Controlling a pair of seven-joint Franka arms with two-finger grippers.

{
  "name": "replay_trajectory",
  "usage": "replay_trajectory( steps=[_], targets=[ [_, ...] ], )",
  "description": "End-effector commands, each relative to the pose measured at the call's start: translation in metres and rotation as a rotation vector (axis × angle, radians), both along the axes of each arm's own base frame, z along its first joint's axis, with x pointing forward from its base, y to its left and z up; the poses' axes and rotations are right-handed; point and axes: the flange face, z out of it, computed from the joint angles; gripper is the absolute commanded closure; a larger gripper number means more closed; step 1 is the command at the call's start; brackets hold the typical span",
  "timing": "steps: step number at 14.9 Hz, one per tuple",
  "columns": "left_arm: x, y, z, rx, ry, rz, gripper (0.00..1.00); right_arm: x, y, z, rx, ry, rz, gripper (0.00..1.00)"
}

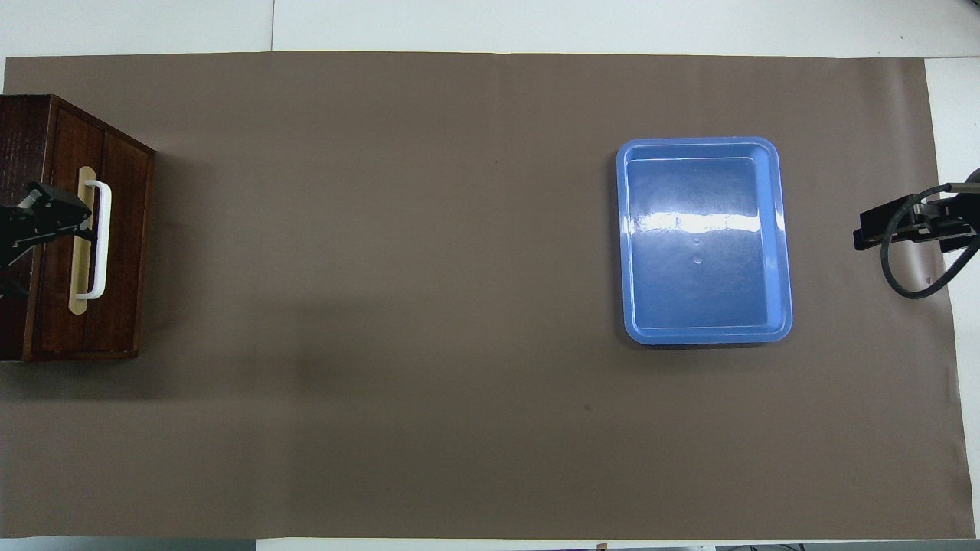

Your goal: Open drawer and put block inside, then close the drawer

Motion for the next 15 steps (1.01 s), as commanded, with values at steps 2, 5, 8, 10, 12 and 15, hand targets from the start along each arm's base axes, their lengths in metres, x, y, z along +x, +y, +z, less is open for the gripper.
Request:
replay_trajectory(
  steps=[2, 5, 8, 10, 12, 15],
  targets=[
    [-0.01, -0.03, -0.009, -0.048, 0.093, -0.287, 0.0, -0.003, 0.001, 0.005, 0.0, 0.009, 0.026, 0.0],
    [0.013, -0.039, 0.005, -0.151, 0.08, -0.4, 0.0, -0.002, 0.0, 0.006, 0.001, 0.009, 0.025, 0.0],
    [0.01, -0.046, 0.013, -0.18, 0.125, -0.51, 0.0, -0.002, 0.0, 0.006, 0.003, 0.009, 0.023, 0.0],
    [0.013, -0.048, 0.019, -0.184, 0.107, -0.54, 0.0, -0.001, -0.001, 0.005, 0.003, 0.011, 0.023, 0.0],
    [0.013, -0.044, 0.013, -0.194, 0.13, -0.624, 0.0, 0.0, 0.001, 0.003, 0.003, 0.012, 0.026, 0.0],
    [0.016, -0.051, 0.006, -0.191, 0.128, -0.641, 0.0, 0.0, 0.001, 0.004, 0.003, 0.009, 0.026, 0.0]
  ],
)
